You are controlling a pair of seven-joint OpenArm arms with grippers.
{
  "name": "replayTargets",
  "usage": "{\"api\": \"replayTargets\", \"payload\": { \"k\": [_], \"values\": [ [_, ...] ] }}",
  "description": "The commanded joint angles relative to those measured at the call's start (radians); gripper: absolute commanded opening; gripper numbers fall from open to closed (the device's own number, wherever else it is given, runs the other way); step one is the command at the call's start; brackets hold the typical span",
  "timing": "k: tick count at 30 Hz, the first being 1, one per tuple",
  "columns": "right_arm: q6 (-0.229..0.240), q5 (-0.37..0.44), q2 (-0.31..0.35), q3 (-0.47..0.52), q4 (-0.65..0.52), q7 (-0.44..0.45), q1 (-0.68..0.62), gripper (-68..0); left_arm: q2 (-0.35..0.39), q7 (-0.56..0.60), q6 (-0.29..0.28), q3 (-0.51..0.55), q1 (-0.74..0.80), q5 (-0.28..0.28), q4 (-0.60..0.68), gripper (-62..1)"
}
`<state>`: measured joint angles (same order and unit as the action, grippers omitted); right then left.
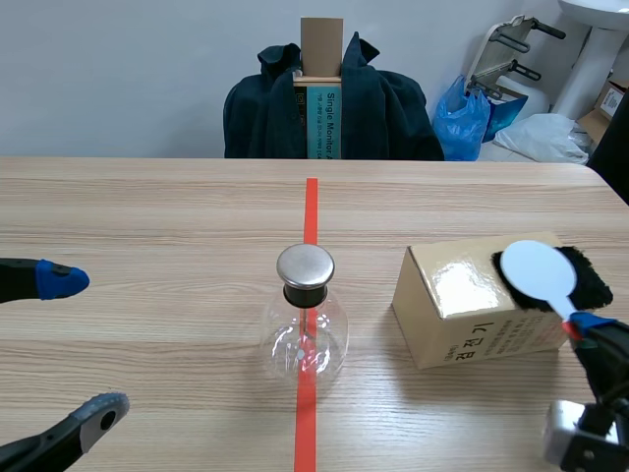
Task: Do the electroscope experiment.
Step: 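Rub the plate on the fur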
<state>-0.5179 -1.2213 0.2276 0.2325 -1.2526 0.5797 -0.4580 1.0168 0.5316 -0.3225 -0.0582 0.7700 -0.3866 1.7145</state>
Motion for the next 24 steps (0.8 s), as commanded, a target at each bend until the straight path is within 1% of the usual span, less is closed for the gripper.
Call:
{"api": "replayTargets", "payload": {
  "k": [1, 2, 5, 7, 9, 15, 17, 19, 24],
  "values": [
    [0.013, 0.006, 0.025, 0.015, -0.016, -0.039, 0.006, -66.9, -0.008, 0.018, -0.003, -0.001, 0.0, -0.007, 0.01, 1.4],
    [0.015, 0.001, 0.027, 0.015, -0.016, -0.034, 0.006, -66.9, -0.008, 0.018, -0.003, -0.001, 0.0, -0.007, 0.01, 1.4],
    [0.015, 0.001, 0.027, 0.015, -0.016, 0.068, 0.006, -66.9, -0.008, 0.018, -0.003, -0.001, 0.0, -0.007, 0.01, 1.4],
    [0.014, 0.001, 0.027, 0.015, -0.016, 0.106, 0.006, -66.9, -0.008, 0.018, -0.003, -0.001, 0.0, -0.007, 0.01, 1.4],
    [0.014, 0.001, 0.027, 0.015, -0.016, 0.116, 0.006, -66.9, -0.008, 0.018, -0.003, -0.001, 0.0, -0.007, 0.01, 1.4],
    [0.005, 0.002, 0.027, 0.015, -0.016, 0.106, 0.006, -66.9, -0.008, 0.018, -0.003, -0.001, 0.0, -0.007, 0.01, 1.4],
    [-0.034, 0.004, 0.027, 0.015, -0.016, 0.095, 0.007, -66.9, -0.008, 0.018, -0.003, -0.001, 0.0, -0.007, 0.01, 1.4],
    [-0.088, 0.024, 0.027, 0.018, -0.019, 0.088, 0.007, -66.9, -0.011, 0.013, -0.003, -0.001, 0.0, -0.007, 0.01, 1.4],
    [-0.22, 0.044, 0.028, 0.044, -0.057, 0.055, 0.006, -66.9, -0.042, -0.029, -0.002, -0.001, 0.0, -0.005, 0.01, 1.4]
  ]
}}
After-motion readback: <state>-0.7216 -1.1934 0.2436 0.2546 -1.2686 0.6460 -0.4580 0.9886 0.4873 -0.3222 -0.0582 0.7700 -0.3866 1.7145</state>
